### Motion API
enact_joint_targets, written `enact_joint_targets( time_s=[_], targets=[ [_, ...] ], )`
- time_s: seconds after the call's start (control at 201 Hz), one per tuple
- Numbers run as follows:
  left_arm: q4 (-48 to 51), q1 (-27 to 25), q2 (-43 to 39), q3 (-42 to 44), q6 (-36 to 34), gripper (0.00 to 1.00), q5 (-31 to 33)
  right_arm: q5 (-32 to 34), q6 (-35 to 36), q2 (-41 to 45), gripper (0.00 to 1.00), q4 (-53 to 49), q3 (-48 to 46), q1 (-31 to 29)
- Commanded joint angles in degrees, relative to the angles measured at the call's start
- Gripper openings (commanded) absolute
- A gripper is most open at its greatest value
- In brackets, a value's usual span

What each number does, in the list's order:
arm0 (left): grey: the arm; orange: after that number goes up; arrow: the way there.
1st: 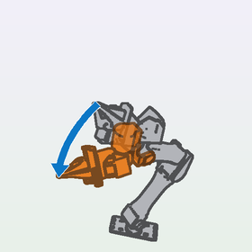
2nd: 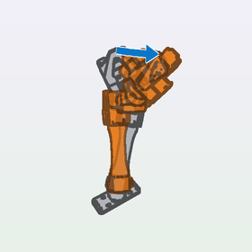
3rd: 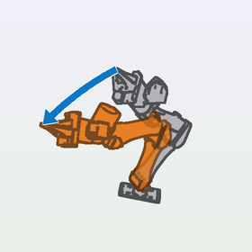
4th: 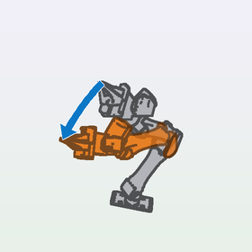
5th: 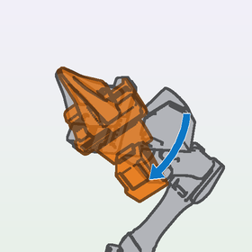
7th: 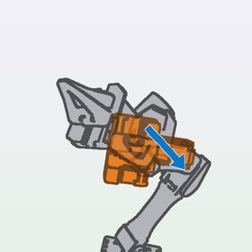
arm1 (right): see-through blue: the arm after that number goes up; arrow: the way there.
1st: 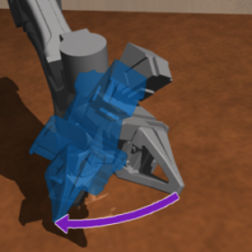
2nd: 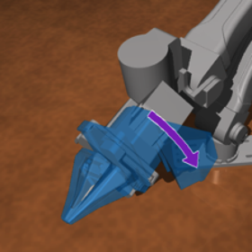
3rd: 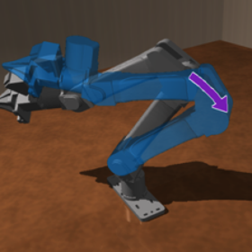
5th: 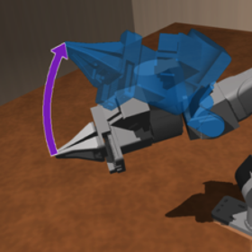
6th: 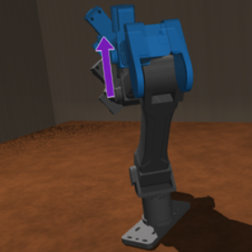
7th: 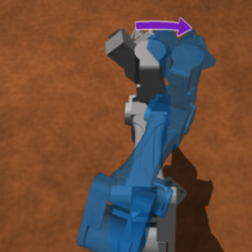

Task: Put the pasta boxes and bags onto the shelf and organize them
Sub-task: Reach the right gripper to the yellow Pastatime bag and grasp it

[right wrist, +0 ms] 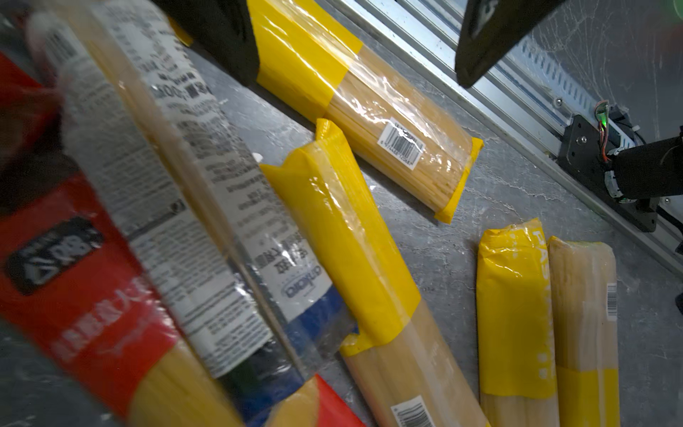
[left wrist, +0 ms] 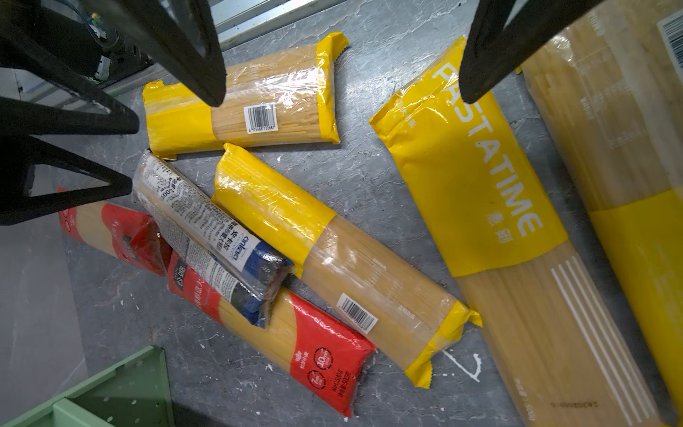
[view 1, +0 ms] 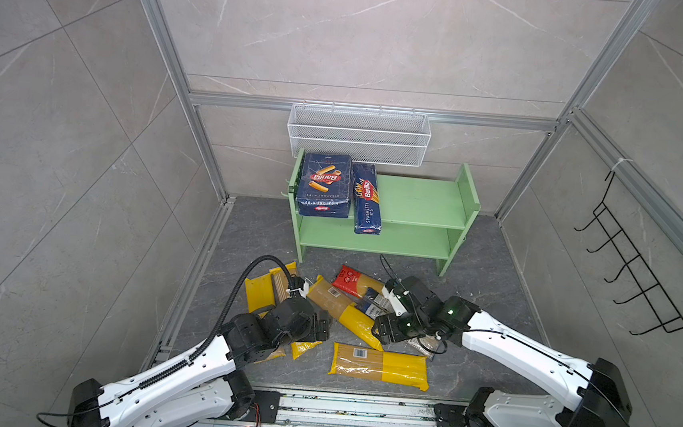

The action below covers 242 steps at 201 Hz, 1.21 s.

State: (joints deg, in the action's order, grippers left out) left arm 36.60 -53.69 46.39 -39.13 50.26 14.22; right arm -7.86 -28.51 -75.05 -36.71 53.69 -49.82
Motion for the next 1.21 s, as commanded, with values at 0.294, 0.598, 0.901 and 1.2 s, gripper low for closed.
enact_joint_targets(
  time_s=[0.294,0.598,0.901,1.2],
  targets=[
    [19.9,0.1,-11.4,-3.7,10.1,1.0,12.4,7.5,-3.7,-20.9,0.92,8.0,13.9,-13.0],
    [33.1,0.2,-18.5,-8.8,14.7,1.0,17.8,11.5,-5.6,-35.3,0.94,6.7,27.4,-17.2],
    [38.9,0.1,-24.5,-11.2,15.9,1.0,19.9,13.3,-5.2,-46.1,0.95,2.1,40.2,-18.8],
    [40.7,0.1,-28.1,-12.4,15.3,1.0,20.5,15.6,-5.8,-57.2,0.95,-7.0,53.2,-19.7]
  ],
)
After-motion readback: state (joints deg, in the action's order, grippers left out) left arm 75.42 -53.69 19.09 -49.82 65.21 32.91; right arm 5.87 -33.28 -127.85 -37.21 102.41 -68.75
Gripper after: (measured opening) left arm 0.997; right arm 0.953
